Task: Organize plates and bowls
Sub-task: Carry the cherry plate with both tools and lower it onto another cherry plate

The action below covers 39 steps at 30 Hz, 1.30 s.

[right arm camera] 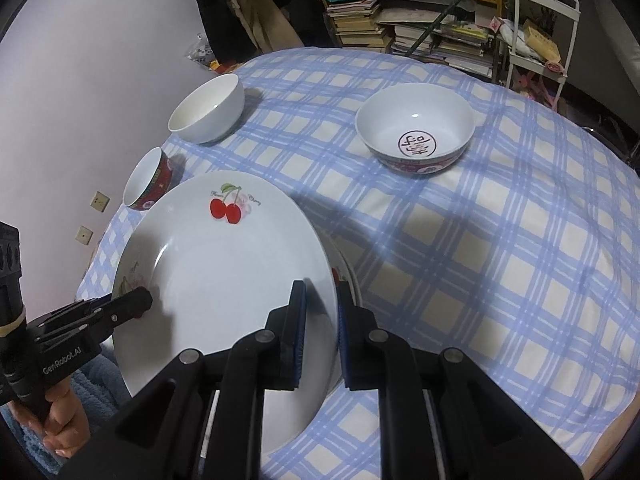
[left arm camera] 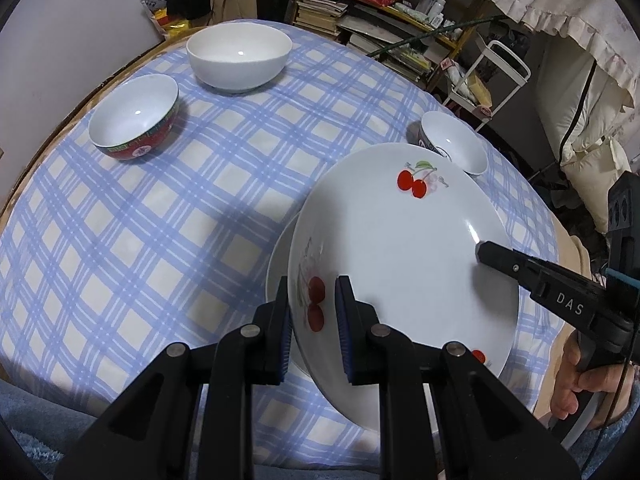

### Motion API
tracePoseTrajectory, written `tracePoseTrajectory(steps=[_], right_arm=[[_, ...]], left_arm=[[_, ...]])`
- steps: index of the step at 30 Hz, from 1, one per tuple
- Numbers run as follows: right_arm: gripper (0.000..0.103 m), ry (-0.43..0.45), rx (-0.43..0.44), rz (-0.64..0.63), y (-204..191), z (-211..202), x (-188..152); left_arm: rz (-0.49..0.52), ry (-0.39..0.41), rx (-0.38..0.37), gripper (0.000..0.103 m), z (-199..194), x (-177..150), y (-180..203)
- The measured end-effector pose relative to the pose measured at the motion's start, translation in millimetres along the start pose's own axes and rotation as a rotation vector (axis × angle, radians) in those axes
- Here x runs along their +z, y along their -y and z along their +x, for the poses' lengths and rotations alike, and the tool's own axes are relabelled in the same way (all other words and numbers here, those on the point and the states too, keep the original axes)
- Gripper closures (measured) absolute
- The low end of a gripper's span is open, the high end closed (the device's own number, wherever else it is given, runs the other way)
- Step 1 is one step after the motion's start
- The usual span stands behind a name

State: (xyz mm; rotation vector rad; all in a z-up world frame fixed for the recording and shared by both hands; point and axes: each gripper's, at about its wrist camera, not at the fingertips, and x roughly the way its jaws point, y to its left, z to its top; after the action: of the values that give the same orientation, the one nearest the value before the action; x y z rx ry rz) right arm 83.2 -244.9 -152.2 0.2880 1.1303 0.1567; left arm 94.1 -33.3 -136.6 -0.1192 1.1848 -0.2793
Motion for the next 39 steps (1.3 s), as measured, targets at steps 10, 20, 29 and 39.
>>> tracePoseTrajectory(steps=[10, 20, 29, 39], right_arm=[[0.087, -0.022, -0.028, -0.013, -1, 15, 1], [0.087, -0.029, -0.059, -0.016, 1, 22, 2], [0.087, -0.034, -0.083, -0.019, 3, 23, 2], [0.087, -0.049, -0.104, -0.039, -1, 29, 0]], left_arm=[[-0.014, -0.035, 0.005, 0.084, 17, 3, -7], [-0.004, -0.063, 0.024, 0.084, 32, 1, -6], [-0.014, -0.079, 0.009, 0.084, 38, 0, -5], [-0.026, -0.098, 0.029, 0.083, 46, -1, -7]])
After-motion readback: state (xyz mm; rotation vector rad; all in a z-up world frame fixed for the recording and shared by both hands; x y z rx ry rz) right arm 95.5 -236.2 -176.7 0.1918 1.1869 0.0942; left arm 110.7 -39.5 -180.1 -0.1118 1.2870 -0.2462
